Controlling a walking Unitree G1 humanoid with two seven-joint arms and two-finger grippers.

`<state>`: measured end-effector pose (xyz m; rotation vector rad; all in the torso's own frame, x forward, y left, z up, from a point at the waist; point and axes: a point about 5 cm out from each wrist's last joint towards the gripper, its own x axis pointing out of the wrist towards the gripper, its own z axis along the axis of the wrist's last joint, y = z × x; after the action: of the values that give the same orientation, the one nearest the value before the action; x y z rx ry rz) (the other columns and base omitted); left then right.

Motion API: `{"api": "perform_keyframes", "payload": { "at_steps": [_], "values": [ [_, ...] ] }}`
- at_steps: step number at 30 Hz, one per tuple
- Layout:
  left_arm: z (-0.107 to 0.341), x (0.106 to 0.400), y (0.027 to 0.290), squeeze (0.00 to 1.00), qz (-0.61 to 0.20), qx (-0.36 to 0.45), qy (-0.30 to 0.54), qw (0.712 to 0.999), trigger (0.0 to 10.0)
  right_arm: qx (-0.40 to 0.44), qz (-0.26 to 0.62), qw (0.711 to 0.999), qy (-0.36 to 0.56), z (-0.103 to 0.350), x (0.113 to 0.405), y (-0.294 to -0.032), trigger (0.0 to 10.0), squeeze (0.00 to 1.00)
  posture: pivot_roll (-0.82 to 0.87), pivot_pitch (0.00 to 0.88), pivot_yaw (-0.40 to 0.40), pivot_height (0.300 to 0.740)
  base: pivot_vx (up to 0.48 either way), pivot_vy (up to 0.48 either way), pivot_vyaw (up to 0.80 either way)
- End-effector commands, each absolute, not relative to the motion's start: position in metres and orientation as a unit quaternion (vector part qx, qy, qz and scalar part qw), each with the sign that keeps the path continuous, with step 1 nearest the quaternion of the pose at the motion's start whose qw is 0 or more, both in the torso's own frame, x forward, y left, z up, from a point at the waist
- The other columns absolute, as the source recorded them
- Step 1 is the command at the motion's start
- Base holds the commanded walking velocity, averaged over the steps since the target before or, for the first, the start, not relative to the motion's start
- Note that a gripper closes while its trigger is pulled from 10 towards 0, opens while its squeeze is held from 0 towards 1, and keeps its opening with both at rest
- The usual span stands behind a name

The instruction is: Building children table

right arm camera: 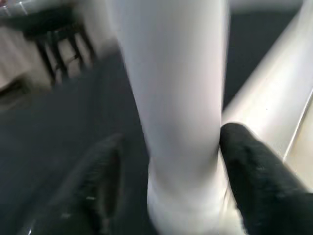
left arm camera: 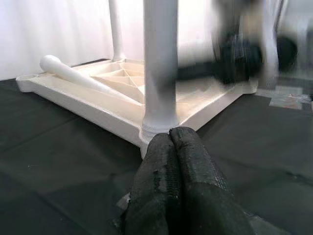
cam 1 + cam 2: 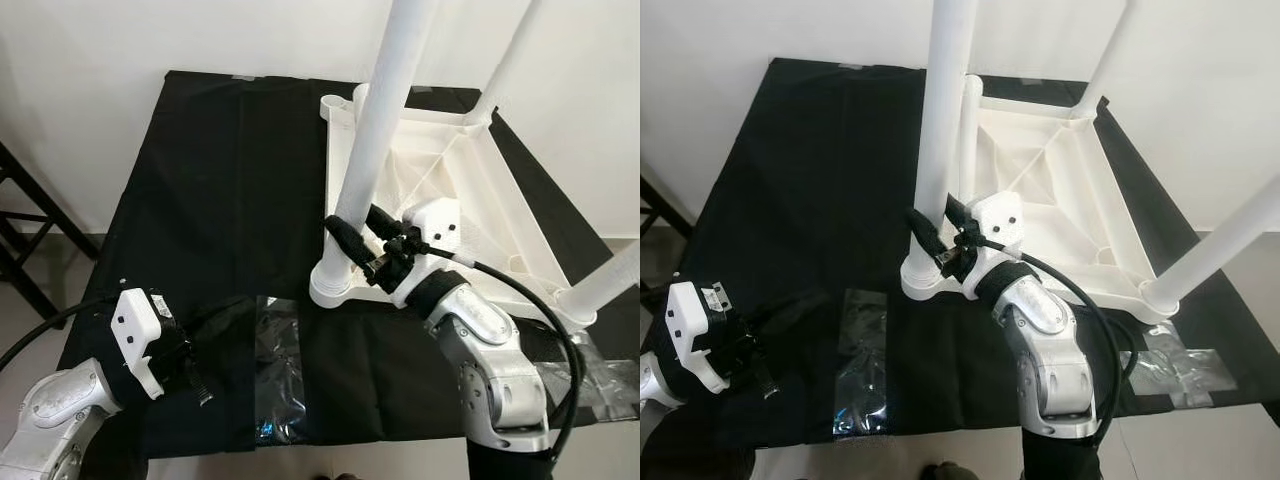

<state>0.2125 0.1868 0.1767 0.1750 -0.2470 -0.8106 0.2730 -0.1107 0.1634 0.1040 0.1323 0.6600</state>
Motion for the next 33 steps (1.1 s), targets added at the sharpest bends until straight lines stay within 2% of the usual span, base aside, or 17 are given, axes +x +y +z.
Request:
{"api": "perform_keyframes", "payload": {
  "at_steps": [1, 3, 4, 5, 6, 7, 8, 9, 11, 17, 18, 19, 20, 21, 22, 28, 33],
  "values": [
    [0.173, 0.212, 0.185, 0.0, -0.395, 0.09, -0.115, 0.907, 10.0, 0.061, 0.405, 0.91, 0.057, 0.175, 0.27, -0.1, 10.0, 1.0, 0.05, 0.145, -0.114, 0.74, 0.0, 0.0, 0.0],
    [0.173, 0.212, 0.185, 0.0, -0.395, 0.09, -0.115, 0.907, 10.0, 0.061, 0.405, 0.91, 0.057, 0.175, 0.27, -0.1, 10.0, 1.0, 0.05, 0.145, -0.114, 0.74, 0.0, 0.0, 0.0],
    [0.172, 0.213, 0.185, 0.0, -0.395, 0.089, -0.115, 0.907, 10.0, 0.04, 0.451, 0.891, 0.031, 0.186, 0.272, -0.1, 10.0, 0.85, 0.05, 0.136, -0.111, 0.74, 0.0, 0.0, 0.0],
    [0.172, 0.213, 0.185, 0.0, -0.395, 0.089, -0.115, 0.907, 10.0, 0.04, 0.451, 0.891, 0.031, 0.186, 0.272, -0.1, 10.0, 0.85, 0.05, 0.136, -0.111, 0.74, 0.0, 0.0, 0.0],
    [0.171, 0.213, 0.184, 0.0, -0.395, 0.089, -0.115, 0.907, 10.0, 0.015, 0.487, 0.873, 0.012, 0.194, 0.275, -0.103, 10.0, 0.59, 0.05, 0.134, -0.11, 0.74, 0.0, 0.0, 0.0],
    [0.171, 0.213, 0.184, 0.0, -0.395, 0.089, -0.115, 0.907, 10.0, 0.015, 0.487, 0.873, 0.012, 0.194, 0.275, -0.103, 10.0, 0.59, 0.05, 0.134, -0.11, 0.74, 0.0, 0.0, 0.0],
    [0.171, 0.214, 0.183, 0.0, -0.396, 0.089, -0.114, 0.907, 10.0, -0.017, 0.528, 0.849, -0.005, 0.203, 0.285, -0.11, 10.0, 0.0, 0.06, 0.124, -0.109, 0.74, 0.0, 0.0, 0.0],
    [0.17, 0.214, 0.183, 0.0, -0.397, 0.088, -0.114, 0.906, 10.0, -0.047, 0.56, 0.827, -0.017, 0.211, 0.298, -0.118, 10.0, 0.0, 0.06, 0.121, -0.109, 0.74, 0.0, 0.0, 0.0],
    [0.17, 0.215, 0.183, 0.0, -0.397, 0.088, -0.114, 0.907, 10.0, -0.068, 0.579, 0.812, -0.02, 0.217, 0.313, -0.126, 10.0, 0.0, 0.07, 0.117, -0.109, 0.74, 0.0, 0.0, 0.0],
    [0.169, 0.216, 0.183, 0.0, -0.395, 0.089, -0.113, 0.907, 10.0, -0.062, 0.57, 0.82, -0.008, 0.229, 0.352, -0.135, 10.0, 0.0, 0.08, 0.109, -0.107, 0.74, 0.0, 0.0, 0.0],
    [0.168, 0.216, 0.183, 0.0, -0.394, 0.089, -0.113, 0.908, 10.0, -0.058, 0.565, 0.823, 0.003, 0.229, 0.359, -0.135, 7.0, 0.0, 0.08, 0.103, -0.105, 0.74, 0.0, 0.0, 0.0],
    [0.168, 0.216, 0.183, 0.0, -0.394, 0.089, -0.113, 0.908, 10.0, -0.058, 0.565, 0.823, 0.003, 0.229, 0.359, -0.135, 7.0, 0.0, 0.08, 0.103, -0.105, 0.74, 0.0, 0.0, 0.0],
    [0.168, 0.216, 0.183, 0.0, -0.394, 0.089, -0.112, 0.908, 10.0, -0.05, 0.572, 0.819, 0.013, 0.228, 0.363, -0.136, 1.3, 0.0, 0.08, 0.103, -0.105, 0.74, 0.0, 0.0, 0.0],
    [0.168, 0.216, 0.183, 0.0, -0.394, 0.089, -0.112, 0.908, 10.0, -0.05, 0.572, 0.819, 0.013, 0.228, 0.363, -0.136, 1.3, 0.0, 0.08, 0.103, -0.105, 0.74, 0.0, 0.0, 0.0],
    [0.167, 0.216, 0.182, 0.0, -0.395, 0.089, -0.112, 0.908, 10.0, -0.042, 0.582, 0.812, 0.023, 0.228, 0.364, -0.137, 0.0, 0.0, 0.08, 0.104, -0.106, 0.74, 0.0, 0.0, 0.0],
    [0.168, 0.216, 0.181, 0.0, -0.395, 0.088, -0.114, 0.907, 10.0, -0.027, 0.594, 0.803, 0.033, 0.225, 0.365, -0.147, 0.0, 0.0, 0.08, 0.111, -0.107, 0.74, 0.0, 0.0, 0.0],
    [0.17, 0.215, 0.181, 0.0, -0.395, 0.088, -0.117, 0.907, 10.0, -0.025, 0.579, 0.815, 0.032, 0.211, 0.356, -0.164, 0.0, 0.0, 0.09, 0.132, -0.105, 0.74, 0.0, 0.0, 0.0]
  ]
}}
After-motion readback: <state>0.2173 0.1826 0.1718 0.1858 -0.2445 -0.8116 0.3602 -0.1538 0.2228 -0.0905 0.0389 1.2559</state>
